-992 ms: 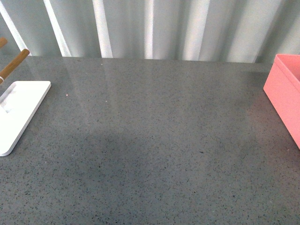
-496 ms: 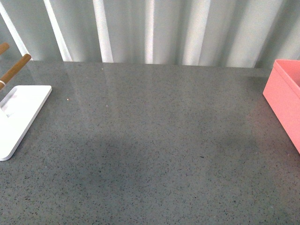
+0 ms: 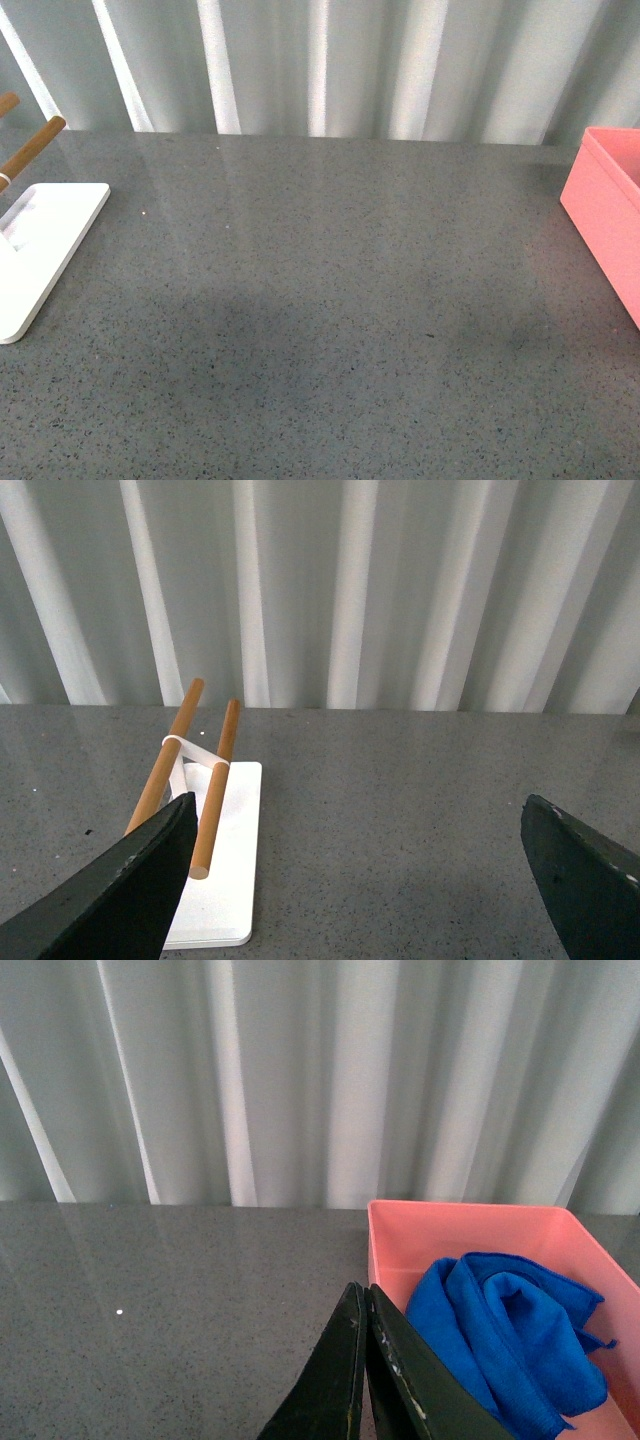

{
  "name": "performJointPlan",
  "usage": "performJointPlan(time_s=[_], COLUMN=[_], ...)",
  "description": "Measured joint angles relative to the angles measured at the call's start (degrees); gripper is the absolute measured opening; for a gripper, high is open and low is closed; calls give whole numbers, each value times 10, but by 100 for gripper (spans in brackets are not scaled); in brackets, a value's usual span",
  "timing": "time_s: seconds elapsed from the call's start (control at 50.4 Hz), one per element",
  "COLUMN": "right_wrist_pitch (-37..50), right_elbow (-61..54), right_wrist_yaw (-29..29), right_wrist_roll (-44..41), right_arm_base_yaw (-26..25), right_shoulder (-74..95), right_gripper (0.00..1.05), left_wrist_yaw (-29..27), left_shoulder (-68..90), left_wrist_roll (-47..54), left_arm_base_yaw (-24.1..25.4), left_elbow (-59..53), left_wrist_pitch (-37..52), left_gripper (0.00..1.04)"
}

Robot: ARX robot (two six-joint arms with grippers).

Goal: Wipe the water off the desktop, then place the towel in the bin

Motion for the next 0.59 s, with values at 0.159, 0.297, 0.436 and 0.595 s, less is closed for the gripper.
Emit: performJointPlan(time_s=[0.159, 0.297, 0.436, 0.595], right_wrist_pitch=[3, -39, -80, -114], right_elbow=[-16, -16, -16, -16], right_wrist_yaw=[0, 2, 2, 2], right_wrist_roll=[0, 1, 2, 3], right_arm_base_yaw=[0, 0, 0, 0], right_shoulder=[-22, -68, -111, -146], right_gripper=[3, 3, 3, 3], left_wrist_yaw=[0, 0, 0, 0], left_shoulder=[0, 0, 0, 0], left_wrist_roll=[0, 0, 0, 0], left_arm_base_yaw=[0, 0, 0, 0], left_elbow=[0, 0, 0, 0], left_wrist_pitch=[0, 0, 0, 0], left_gripper=[98, 98, 98, 98])
